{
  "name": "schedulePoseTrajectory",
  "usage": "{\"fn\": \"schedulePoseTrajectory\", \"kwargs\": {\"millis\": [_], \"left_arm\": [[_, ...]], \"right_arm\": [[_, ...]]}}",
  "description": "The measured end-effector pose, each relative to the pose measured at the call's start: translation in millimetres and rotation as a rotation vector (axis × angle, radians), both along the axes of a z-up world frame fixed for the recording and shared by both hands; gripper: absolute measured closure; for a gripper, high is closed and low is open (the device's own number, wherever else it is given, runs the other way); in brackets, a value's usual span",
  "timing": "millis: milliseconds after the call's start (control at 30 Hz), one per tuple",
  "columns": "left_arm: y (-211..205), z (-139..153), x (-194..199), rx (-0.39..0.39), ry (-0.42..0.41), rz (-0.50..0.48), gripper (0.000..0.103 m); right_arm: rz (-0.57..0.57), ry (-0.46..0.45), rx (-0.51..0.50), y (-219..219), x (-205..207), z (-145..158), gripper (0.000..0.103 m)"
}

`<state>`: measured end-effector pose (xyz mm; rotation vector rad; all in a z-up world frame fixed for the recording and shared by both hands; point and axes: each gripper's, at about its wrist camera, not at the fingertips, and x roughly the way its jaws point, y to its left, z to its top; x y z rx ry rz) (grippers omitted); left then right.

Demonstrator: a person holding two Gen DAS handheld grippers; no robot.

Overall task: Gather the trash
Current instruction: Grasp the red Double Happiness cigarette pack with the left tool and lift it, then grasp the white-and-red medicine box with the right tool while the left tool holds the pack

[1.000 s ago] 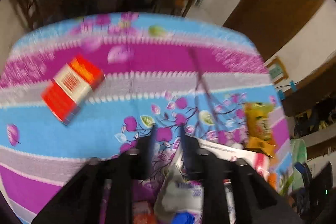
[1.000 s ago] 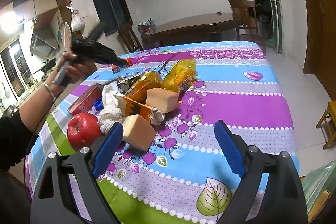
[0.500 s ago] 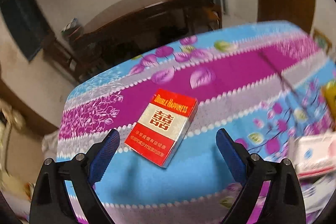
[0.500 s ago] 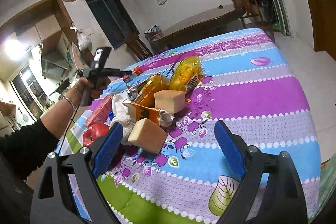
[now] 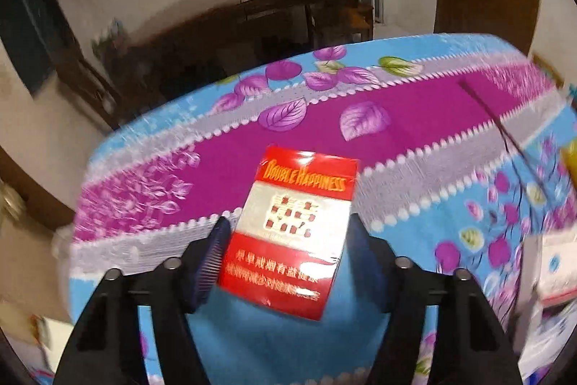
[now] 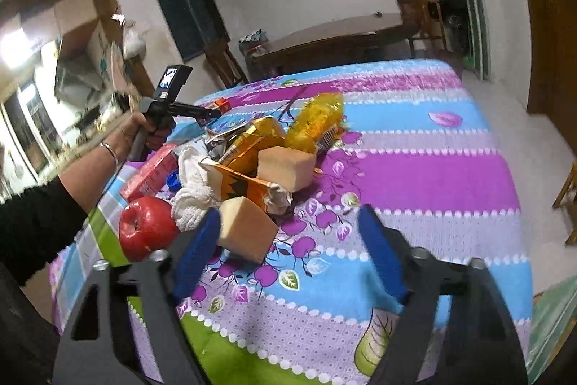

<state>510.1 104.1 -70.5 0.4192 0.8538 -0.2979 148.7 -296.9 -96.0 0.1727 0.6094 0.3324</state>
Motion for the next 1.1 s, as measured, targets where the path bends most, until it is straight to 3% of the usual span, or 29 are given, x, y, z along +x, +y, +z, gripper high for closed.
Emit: {"fn": "schedulePoseTrajectory", "kwargs": {"millis": [67, 167, 300, 400, 533, 700, 800, 900, 967, 1100], "left_arm": [[-1, 5, -18, 0.035, -0.054, 0.014, 0.04], [2, 38, -53, -0.008, -0.125, 0.022, 0.041], [5, 108, -116, -0.094, -0.258, -0.014, 0.041], [-5, 176, -178, -0.137, -0.354, -0.02, 0.042], [-22, 256, -260, -0.21, -0.445, -0.025, 0.042], [-42, 336, -348, -0.316, -0.526, -0.046, 0.042], [-49, 360, -392, -0.356, -0.545, -0.061, 0.042], [-57, 372, -435, -0.39, -0.557, -0.093, 0.042], [-63, 378, -463, -0.394, -0.58, -0.103, 0.042], [-74, 371, -496, -0.409, -0.568, -0.123, 0.042]], "right_arm": [[0.03, -0.02, -0.039, 8, 3, 8, 0.043], [0.087, -0.042, -0.108, 24, 9, 20, 0.044], [0.15, -0.071, -0.15, 40, 17, 33, 0.044], [0.198, -0.096, -0.234, 60, 34, 41, 0.044], [0.249, -0.063, -0.275, 88, 64, 46, 0.044], [0.346, -0.009, -0.306, 129, 99, 52, 0.044], [0.398, 0.076, -0.389, 153, 122, 43, 0.056], [0.419, 0.145, -0.51, 169, 141, 29, 0.06], [0.39, 0.193, -0.581, 176, 155, 19, 0.075], [0.363, 0.229, -0.661, 182, 165, 5, 0.083]]}}
